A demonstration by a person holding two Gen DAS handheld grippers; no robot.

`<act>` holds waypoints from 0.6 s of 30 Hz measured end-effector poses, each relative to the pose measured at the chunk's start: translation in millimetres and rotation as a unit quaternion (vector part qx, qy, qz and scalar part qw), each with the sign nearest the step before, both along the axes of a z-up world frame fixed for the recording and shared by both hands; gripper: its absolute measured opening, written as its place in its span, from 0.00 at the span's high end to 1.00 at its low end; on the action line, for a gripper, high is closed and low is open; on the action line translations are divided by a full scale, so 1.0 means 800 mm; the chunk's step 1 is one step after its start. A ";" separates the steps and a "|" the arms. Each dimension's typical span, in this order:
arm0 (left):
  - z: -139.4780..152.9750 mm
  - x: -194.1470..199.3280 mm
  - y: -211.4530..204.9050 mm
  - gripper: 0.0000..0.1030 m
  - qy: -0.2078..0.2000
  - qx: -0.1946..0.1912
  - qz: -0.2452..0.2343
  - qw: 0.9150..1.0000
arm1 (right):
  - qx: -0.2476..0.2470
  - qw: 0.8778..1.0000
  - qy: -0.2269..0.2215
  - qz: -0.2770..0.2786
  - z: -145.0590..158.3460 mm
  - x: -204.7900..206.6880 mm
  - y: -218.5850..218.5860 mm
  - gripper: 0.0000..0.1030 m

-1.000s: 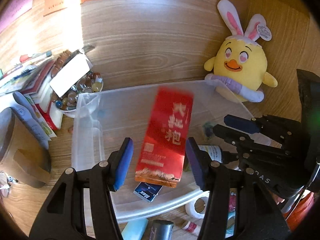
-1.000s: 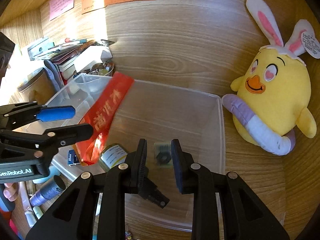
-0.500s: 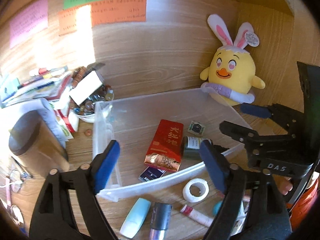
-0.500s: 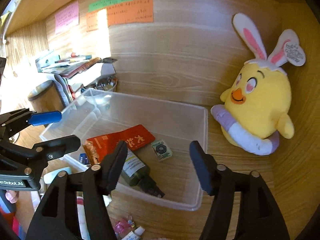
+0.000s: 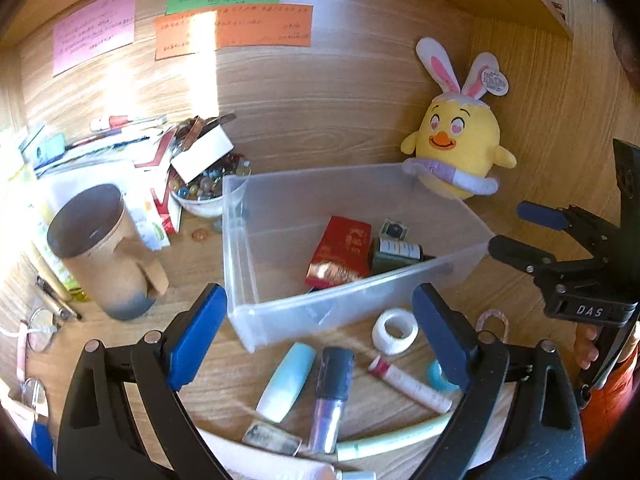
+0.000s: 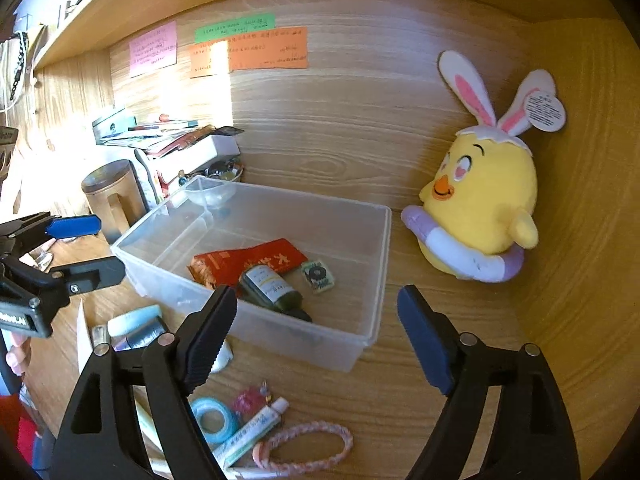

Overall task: Organize objects
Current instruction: 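Move both open tools back toward the remaining items beside the bin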

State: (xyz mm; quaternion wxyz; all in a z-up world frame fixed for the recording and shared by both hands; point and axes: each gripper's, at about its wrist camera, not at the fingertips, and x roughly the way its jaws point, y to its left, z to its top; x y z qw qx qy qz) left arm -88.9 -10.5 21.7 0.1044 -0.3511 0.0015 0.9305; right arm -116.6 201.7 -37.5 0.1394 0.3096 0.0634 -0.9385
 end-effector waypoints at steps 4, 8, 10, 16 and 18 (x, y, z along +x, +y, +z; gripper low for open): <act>-0.010 0.007 -0.001 0.08 -0.011 0.005 -0.003 1.000 | 0.003 1.000 -0.009 -0.008 -0.009 0.011 0.009 0.22; -0.026 0.011 0.000 0.08 -0.029 0.006 -0.009 1.000 | 0.003 0.999 -0.029 -0.014 -0.026 0.021 0.019 0.22; -0.036 0.014 0.002 0.08 -0.039 0.005 -0.014 0.999 | 0.003 0.999 -0.041 -0.017 -0.036 0.026 0.023 0.22; -0.060 0.024 0.009 0.12 -0.063 0.005 -0.028 0.998 | 0.013 0.996 -0.083 -0.011 -0.072 0.048 0.028 0.21; -0.065 0.027 0.011 0.23 -0.072 0.008 -0.035 0.997 | 0.016 0.995 -0.093 -0.009 -0.080 0.053 0.028 0.21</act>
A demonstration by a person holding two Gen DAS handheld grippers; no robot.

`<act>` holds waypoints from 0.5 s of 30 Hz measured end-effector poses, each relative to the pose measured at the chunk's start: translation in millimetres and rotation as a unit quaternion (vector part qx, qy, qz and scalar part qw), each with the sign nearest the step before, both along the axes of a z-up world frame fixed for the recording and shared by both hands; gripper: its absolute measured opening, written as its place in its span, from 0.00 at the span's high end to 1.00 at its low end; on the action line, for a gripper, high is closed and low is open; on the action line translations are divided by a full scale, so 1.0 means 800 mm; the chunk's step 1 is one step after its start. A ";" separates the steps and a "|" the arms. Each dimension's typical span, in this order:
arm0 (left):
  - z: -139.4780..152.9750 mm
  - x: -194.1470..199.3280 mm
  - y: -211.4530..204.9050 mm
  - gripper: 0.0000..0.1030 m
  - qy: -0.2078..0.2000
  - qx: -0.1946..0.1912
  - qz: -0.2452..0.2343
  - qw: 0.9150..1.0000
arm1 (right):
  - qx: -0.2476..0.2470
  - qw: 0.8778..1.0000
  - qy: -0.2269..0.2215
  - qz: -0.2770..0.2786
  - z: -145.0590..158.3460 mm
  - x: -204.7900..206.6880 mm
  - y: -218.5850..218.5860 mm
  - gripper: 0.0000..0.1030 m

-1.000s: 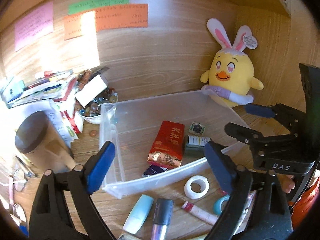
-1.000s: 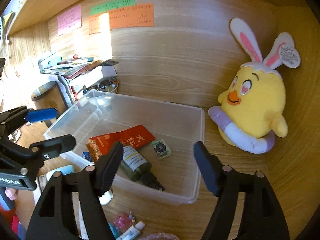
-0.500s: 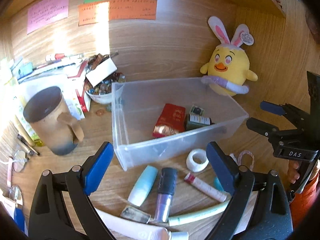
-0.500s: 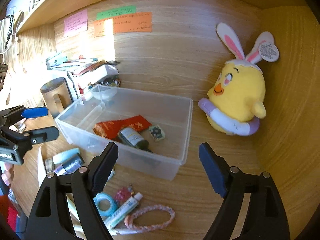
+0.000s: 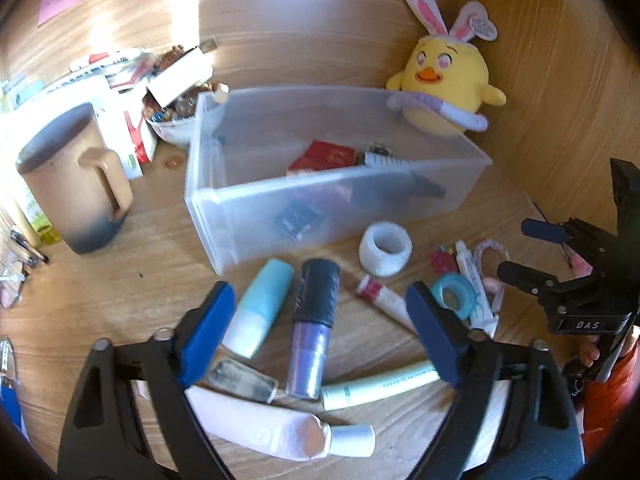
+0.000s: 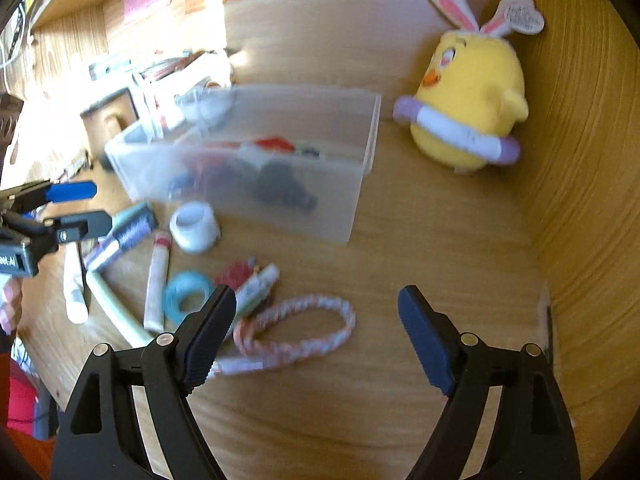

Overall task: Organize objects
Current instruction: 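Move both open tools back toward the remaining items beside the bin, then grasp the purple black-capped tube with the left tool while the right tool grasps the pink braided cord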

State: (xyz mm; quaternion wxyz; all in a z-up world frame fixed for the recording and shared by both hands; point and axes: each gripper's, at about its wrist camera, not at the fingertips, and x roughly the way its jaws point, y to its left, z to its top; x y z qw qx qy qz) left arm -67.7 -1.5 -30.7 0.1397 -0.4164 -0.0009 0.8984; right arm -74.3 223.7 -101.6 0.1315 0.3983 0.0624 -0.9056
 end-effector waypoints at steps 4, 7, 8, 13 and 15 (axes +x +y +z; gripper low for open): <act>-0.007 0.002 0.003 0.28 -0.010 0.000 -0.006 1.000 | -0.004 1.000 -0.018 0.004 -0.014 0.006 0.003 0.19; -0.011 -0.002 0.005 0.38 -0.018 0.001 -0.010 1.000 | -0.006 1.000 -0.025 0.004 -0.017 0.005 0.005 0.19; -0.012 -0.003 0.005 0.40 -0.022 0.003 -0.012 1.000 | -0.005 1.000 -0.025 0.004 -0.018 0.004 0.006 0.19; -0.016 -0.012 0.009 0.44 -0.028 0.000 -0.016 0.999 | -0.002 0.999 -0.033 -0.001 -0.022 -0.004 0.005 0.19; -0.017 -0.017 0.010 0.45 -0.031 0.000 -0.016 0.999 | -0.003 0.999 -0.040 0.001 -0.024 -0.008 0.005 0.20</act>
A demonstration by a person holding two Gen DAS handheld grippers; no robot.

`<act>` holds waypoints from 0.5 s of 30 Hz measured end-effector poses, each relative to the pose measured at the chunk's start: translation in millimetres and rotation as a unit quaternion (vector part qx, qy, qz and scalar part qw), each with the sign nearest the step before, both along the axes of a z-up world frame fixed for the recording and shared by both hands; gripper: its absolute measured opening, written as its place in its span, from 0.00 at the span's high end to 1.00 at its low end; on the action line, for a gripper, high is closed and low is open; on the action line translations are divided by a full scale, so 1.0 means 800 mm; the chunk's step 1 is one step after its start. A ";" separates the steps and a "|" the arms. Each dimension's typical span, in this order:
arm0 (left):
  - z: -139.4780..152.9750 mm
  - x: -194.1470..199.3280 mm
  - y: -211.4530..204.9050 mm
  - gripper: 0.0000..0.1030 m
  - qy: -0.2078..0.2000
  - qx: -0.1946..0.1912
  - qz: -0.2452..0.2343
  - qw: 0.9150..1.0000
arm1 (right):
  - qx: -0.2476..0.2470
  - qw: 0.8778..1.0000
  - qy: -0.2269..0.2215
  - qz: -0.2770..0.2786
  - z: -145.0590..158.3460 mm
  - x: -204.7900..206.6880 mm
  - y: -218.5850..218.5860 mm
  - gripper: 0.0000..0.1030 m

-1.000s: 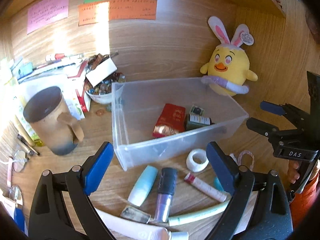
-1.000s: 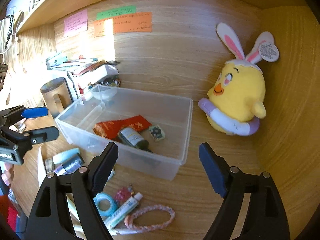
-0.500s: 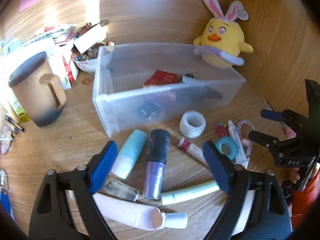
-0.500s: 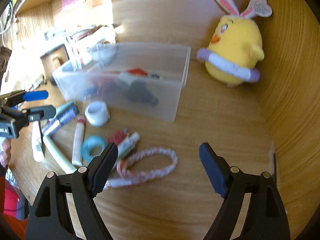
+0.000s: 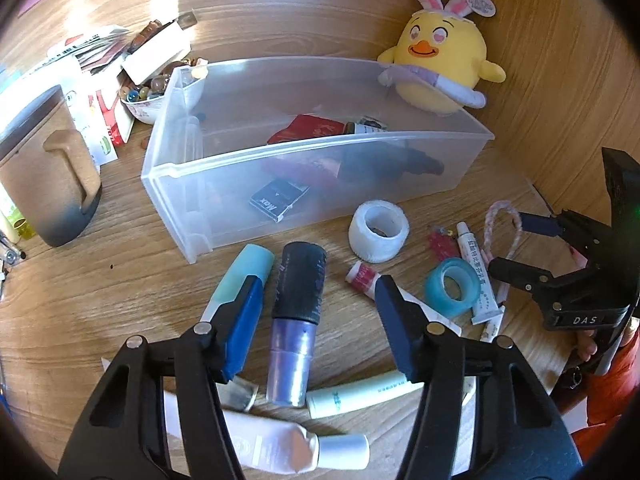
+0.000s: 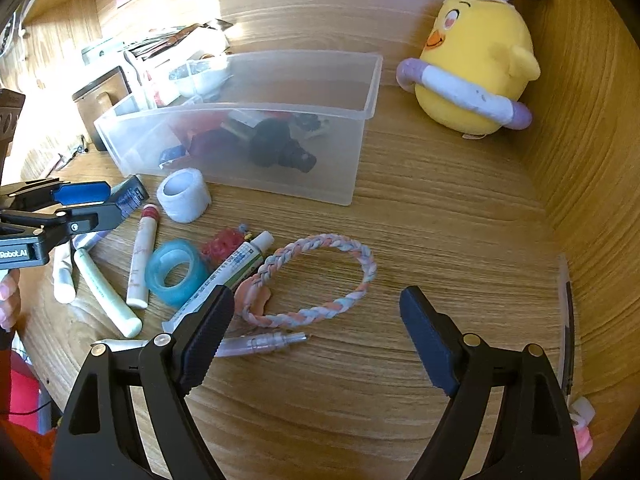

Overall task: Organize objects
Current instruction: 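Grasp the purple black-capped tube with the left tool while the right tool grasps the pink braided cord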

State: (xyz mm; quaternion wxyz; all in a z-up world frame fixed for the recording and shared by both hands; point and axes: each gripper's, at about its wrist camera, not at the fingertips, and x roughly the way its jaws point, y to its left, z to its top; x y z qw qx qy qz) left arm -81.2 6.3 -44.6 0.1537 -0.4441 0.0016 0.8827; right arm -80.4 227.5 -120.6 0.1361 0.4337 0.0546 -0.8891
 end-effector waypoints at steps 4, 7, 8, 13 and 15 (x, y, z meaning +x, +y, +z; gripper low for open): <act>-0.005 -0.008 0.000 0.49 -0.011 0.004 -0.001 1.000 | -0.002 1.000 -0.016 0.005 -0.005 -0.007 0.000 0.21; -0.010 -0.010 0.000 0.53 -0.014 0.004 -0.001 1.000 | 0.000 1.000 -0.016 0.004 -0.007 -0.007 0.000 0.32; -0.012 -0.011 0.000 0.55 -0.016 0.005 -0.001 1.000 | 0.004 1.000 -0.014 0.004 -0.007 -0.008 -0.001 0.38; -0.017 -0.009 0.001 0.60 -0.012 0.006 0.000 1.000 | 0.017 1.000 -0.003 0.009 -0.009 -0.012 -0.002 0.63; -0.018 -0.009 0.000 0.66 -0.009 0.006 0.001 1.000 | 0.017 1.000 -0.001 0.013 -0.008 -0.012 -0.003 0.74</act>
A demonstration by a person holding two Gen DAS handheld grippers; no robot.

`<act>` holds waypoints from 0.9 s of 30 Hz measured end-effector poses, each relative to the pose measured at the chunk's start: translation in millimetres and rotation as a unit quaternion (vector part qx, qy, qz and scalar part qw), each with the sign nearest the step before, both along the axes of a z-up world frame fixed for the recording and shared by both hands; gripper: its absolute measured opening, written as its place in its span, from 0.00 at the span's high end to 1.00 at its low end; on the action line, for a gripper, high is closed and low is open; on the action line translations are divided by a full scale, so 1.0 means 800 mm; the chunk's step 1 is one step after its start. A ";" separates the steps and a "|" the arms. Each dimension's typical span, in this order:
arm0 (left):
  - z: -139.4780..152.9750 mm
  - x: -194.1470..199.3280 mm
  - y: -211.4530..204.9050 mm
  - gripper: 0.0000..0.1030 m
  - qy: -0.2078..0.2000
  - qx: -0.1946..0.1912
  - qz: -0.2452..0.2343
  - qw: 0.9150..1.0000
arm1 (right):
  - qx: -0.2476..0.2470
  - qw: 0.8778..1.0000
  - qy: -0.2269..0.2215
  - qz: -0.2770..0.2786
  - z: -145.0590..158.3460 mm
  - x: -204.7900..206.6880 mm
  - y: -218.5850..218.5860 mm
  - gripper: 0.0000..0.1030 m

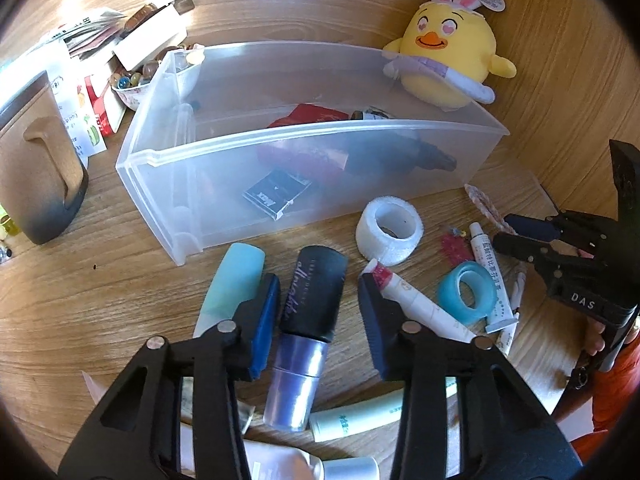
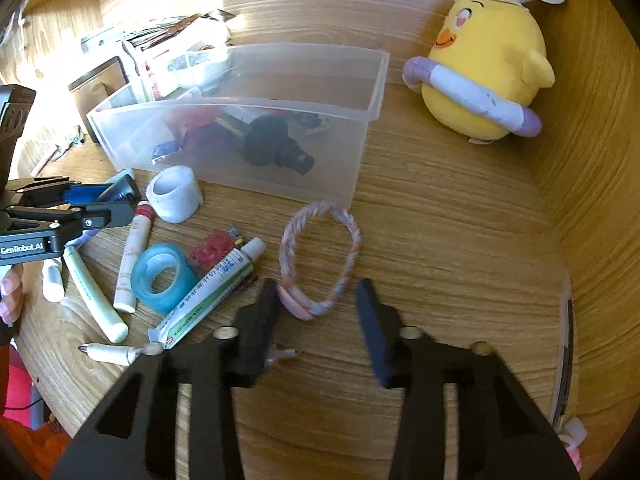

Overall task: Organize objects
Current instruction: 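Grasp the purple black-capped tube with the left tool while the right tool grasps the pink braided cord, then carry the purple tube and pink cord over the clear bin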

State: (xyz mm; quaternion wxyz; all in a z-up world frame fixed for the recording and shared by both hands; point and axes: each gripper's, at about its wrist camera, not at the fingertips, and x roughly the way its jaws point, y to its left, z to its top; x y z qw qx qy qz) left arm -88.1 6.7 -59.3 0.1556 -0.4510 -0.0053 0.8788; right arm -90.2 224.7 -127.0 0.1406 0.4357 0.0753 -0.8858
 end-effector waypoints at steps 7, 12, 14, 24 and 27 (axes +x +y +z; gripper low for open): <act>0.000 0.002 -0.003 0.74 0.010 -0.001 0.006 1.000 | -0.003 1.000 0.009 -0.006 0.000 -0.002 -0.003 0.86; 0.006 0.006 -0.009 0.76 0.026 0.003 0.019 0.999 | -0.020 0.999 0.027 -0.023 0.013 0.005 0.008 0.87; 0.010 0.007 -0.011 0.76 0.033 0.007 0.024 0.999 | -0.029 0.998 0.037 -0.029 0.021 0.008 0.013 0.87; 0.052 0.017 -0.018 0.76 0.083 0.029 0.039 0.995 | -0.071 0.994 0.081 -0.030 0.066 0.020 0.019 0.87; 0.067 0.021 -0.018 0.76 0.100 0.033 0.040 0.994 | -0.083 0.992 0.095 -0.027 0.077 0.021 0.014 0.87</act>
